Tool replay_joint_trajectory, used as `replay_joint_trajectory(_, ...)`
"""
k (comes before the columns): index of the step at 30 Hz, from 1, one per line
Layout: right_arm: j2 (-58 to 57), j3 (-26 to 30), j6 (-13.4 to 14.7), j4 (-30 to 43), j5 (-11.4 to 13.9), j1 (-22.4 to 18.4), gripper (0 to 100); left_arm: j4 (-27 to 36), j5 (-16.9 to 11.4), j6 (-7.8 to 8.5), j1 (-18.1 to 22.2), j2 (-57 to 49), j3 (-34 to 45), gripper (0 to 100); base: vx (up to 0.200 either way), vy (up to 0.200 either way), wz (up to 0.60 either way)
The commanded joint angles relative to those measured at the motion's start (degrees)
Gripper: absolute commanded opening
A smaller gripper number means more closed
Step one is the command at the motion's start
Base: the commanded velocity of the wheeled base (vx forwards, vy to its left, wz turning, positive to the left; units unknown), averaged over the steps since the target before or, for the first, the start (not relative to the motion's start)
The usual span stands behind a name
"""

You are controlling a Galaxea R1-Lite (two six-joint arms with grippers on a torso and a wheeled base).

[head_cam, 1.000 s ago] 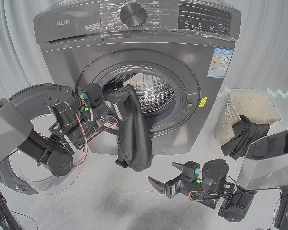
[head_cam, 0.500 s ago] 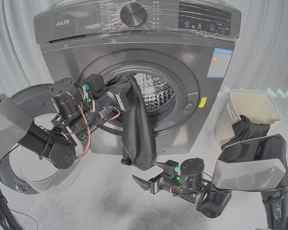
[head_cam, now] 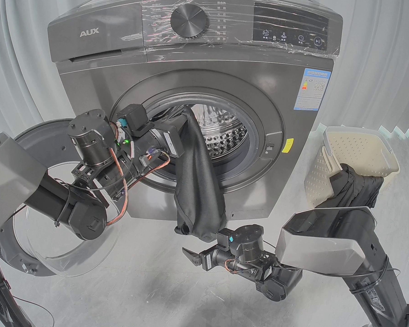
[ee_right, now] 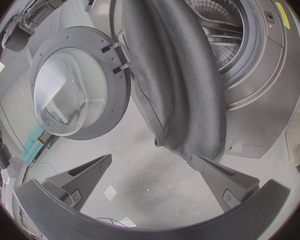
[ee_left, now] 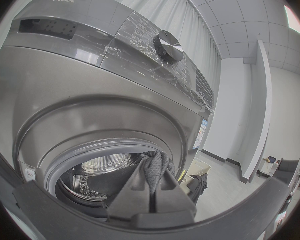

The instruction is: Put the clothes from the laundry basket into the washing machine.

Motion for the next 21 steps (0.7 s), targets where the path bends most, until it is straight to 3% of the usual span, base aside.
replay_joint_trajectory(1, 3.1, -5.0, 0.1, 2.4, 0.0, -0.7, 100, -0.2, 0.0, -0.02, 0.0, -0.3, 0.4, 0, 0.0, 0.0, 0.0)
replay_joint_trajectory(7, 6.5, -11.7, 0.1, 4.7, -0.4, -0.7, 100, -0.3, 0.0, -0.02, 0.0, -0.3, 0.5, 0, 0.0, 0.0, 0.0)
replay_joint_trajectory(16, 7.4, -16.0, 0.2, 8.1, 0.0, -0.8, 100, -0.3, 0.1, -0.02, 0.0, -0.4, 0.5, 0, 0.0, 0.0, 0.0)
replay_joint_trajectory(21, 8.8, -21.2, 0.3, 11.2, 0.0, -1.4, 100, -0.5, 0.8, -0.02, -0.4, -0.4, 0.5, 0, 0.0, 0.0, 0.0)
